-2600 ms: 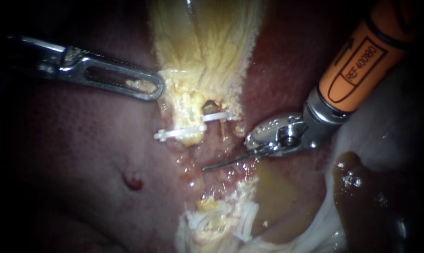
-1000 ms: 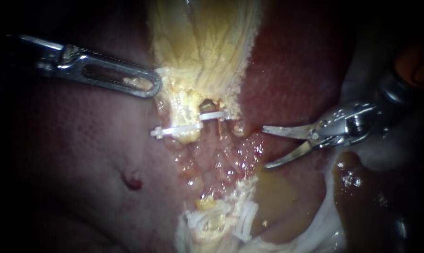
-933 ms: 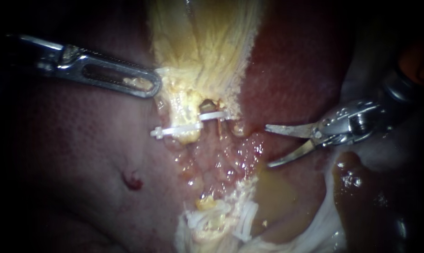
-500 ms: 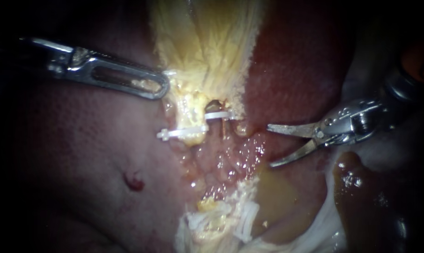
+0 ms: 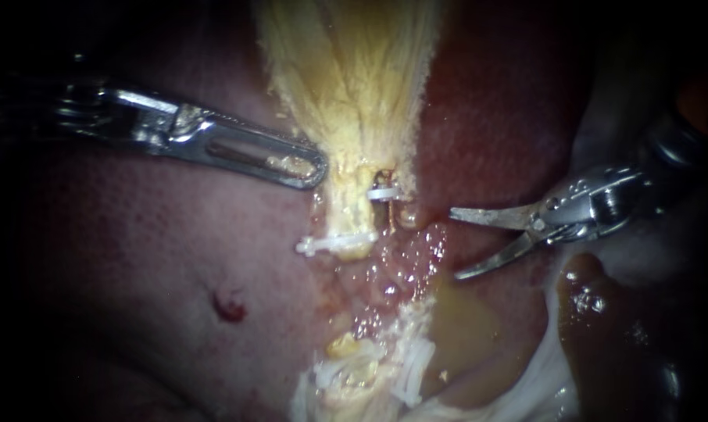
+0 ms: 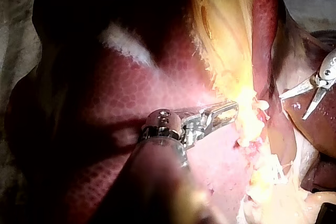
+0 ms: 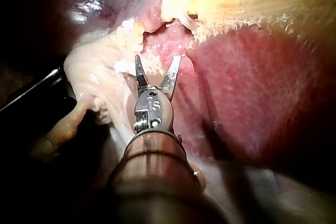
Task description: Go back from the cut right tube
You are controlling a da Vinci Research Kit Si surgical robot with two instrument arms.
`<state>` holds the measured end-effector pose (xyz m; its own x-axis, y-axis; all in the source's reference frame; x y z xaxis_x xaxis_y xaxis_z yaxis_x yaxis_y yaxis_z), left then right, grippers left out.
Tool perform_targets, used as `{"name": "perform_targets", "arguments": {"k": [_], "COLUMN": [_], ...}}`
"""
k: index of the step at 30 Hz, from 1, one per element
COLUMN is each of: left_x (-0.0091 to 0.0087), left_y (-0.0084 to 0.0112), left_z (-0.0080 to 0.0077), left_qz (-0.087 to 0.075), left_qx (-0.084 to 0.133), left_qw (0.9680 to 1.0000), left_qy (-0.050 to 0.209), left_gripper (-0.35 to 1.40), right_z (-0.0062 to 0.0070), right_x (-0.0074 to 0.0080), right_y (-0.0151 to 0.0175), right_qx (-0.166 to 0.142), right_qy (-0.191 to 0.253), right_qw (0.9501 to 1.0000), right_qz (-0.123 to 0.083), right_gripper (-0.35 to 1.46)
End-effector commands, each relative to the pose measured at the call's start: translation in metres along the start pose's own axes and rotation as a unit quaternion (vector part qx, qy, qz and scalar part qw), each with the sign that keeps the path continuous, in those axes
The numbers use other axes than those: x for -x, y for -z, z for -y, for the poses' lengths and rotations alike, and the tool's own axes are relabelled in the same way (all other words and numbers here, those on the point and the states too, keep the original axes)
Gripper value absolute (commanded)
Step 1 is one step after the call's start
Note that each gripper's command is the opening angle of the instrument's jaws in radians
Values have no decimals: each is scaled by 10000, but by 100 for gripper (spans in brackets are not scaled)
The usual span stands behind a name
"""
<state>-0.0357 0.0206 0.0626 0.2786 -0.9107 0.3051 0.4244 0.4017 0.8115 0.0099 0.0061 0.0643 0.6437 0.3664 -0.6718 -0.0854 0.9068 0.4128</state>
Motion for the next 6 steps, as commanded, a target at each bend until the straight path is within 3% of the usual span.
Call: {"name": "perform_targets", "arguments": {"k": [1,6], "left_x": [0,0], "left_y": [0,0], "left_z": [0,0], "left_qz": [1,1], "left_qx": [-7,-7], "left_qw": [10000,10000], "left_qy": [3,3], "left_gripper": [-35,-35], "right_z": [0,0], "right_x": [-1,-1], "right_y": [0,0], "right_qx": [-3,-3], "right_qy": [-6,-6], "right_qw": [10000,10000], "right_qz": [-1,-1], "right_gripper": [145,145]}}
